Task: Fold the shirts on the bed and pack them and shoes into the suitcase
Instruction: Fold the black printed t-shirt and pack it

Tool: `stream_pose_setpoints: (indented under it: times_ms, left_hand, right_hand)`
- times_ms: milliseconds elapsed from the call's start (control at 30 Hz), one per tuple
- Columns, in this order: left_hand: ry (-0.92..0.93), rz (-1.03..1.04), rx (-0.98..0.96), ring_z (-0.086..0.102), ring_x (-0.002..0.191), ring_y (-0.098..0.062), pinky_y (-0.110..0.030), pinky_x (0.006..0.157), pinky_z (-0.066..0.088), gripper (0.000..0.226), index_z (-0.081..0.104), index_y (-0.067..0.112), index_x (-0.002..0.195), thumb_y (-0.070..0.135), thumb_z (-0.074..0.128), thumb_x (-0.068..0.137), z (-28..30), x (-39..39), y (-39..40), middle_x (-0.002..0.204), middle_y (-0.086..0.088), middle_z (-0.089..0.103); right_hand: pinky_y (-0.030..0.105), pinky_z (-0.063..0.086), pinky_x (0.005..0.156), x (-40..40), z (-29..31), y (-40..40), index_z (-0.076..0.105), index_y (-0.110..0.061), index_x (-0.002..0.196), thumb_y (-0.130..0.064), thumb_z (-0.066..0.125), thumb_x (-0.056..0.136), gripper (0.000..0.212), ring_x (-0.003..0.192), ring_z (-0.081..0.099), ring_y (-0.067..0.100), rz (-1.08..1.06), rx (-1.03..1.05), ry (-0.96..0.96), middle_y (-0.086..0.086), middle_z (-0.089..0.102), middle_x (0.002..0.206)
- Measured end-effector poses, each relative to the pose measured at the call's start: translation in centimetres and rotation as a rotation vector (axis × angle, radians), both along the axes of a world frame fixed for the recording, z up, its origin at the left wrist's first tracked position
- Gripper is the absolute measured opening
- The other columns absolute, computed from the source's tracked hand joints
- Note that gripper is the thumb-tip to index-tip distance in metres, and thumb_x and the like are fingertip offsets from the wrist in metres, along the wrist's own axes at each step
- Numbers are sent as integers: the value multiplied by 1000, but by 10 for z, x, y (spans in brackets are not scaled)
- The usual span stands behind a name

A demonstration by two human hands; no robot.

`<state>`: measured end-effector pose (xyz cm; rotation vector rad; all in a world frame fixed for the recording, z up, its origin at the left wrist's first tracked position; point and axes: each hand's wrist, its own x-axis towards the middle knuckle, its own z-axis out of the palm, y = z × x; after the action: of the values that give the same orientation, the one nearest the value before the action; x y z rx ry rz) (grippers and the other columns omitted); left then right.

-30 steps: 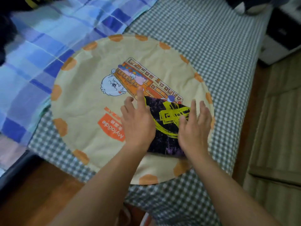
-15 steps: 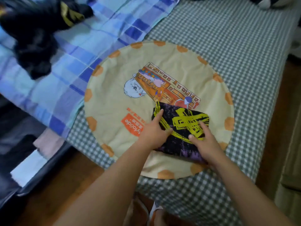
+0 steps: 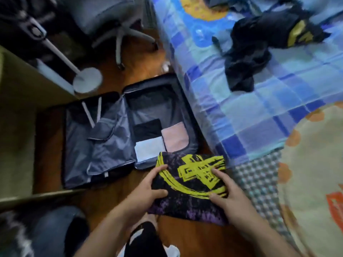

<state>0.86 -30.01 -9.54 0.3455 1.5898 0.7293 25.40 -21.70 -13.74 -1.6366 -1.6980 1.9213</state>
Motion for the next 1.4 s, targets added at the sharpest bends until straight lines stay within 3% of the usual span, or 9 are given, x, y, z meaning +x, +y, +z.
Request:
stream_pose_setpoints:
  times_ms: [233, 467, 633, 867, 1033, 1100, 1167, 1267, 1400]
  left_hand:
    - [108, 66, -189, 55, 45, -11, -22, 43, 42, 76, 51, 37, 138, -17, 52, 86, -204, -229, 58, 84, -9, 68]
    - [538, 52, 29, 51, 100, -20, -17, 77, 40, 94, 35, 44, 147, -16, 37, 75, -395, -367, 183, 124, 0, 41]
    - [581, 51, -104, 51, 100, -24, -42, 96, 48, 93, 30, 45, 144, -14, 40, 74, -494, -377, 189, 124, 3, 34]
    - [519, 153, -247, 50, 113, -33, -44, 101, 44, 78, 24, 42, 144, 2, 47, 80, -501, -360, 188, 135, -5, 36]
    - [806, -379, -339, 47, 129, -41, -44, 103, 43, 100, -6, 27, 159, -3, 58, 88, -501, -351, 171, 156, -18, 7]
    - [1122, -542, -276, 36, 140, -42, -46, 111, 36, 86, 8, 20, 160, 3, 52, 88, -501, -347, 183, 160, -22, 11]
    - [1315, -638, -113, 48, 124, -36, -45, 100, 42, 58, 43, 15, 140, 8, 51, 83, -495, -342, 195, 140, -18, 43]
    - [1093, -757, -189, 60, 106, -31, -42, 81, 49, 22, 51, 16, 116, 16, 50, 94, -491, -339, 195, 114, -8, 56]
    - [736, -791, -352, 42, 124, -31, -44, 100, 41, 26, 43, 11, 126, 19, 40, 102, -522, -346, 168, 132, -12, 44]
  right_hand:
    - [-4, 29, 85, -272, -195, 77, 50, -27, 145, 8, 65, 89, 68, 115, 54, 17, 174, 15, -194, -2, 48, 121]
    - [-3, 24, 87, -459, -365, 197, 43, -23, 146, 15, 47, 86, 71, 102, 42, 9, 60, 352, -269, 1, 36, 125]
    - [32, 44, 97, -490, -464, 203, 43, -29, 134, 13, 42, 79, 69, 105, 53, 25, 205, 357, -392, 1, 35, 123]
    - [34, 43, 87, -483, -479, 203, 49, -27, 123, 9, 40, 76, 60, 97, 49, 21, 153, 334, -391, 1, 40, 114]
    - [46, 44, 94, -473, -474, 189, 39, -26, 135, 7, 52, 79, 66, 119, 46, 40, 488, 364, -651, 15, 34, 139]
    - [47, 45, 89, -485, -465, 194, 48, -16, 123, 5, 55, 78, 50, 118, 42, 39, 491, 681, -690, 18, 35, 143]
    - [40, 38, 66, -498, -456, 197, 55, -12, 97, 0, 57, 75, 25, 90, 50, 34, 535, 974, -568, 15, 54, 110]
    - [36, 25, 55, -495, -467, 186, 52, -13, 86, -7, 57, 77, 11, 68, 53, 32, 722, 902, -478, 10, 51, 84]
    - [41, 31, 75, -477, -500, 174, 43, -14, 120, -13, 43, 99, 21, 102, 49, 37, 819, 552, -663, 14, 45, 121]
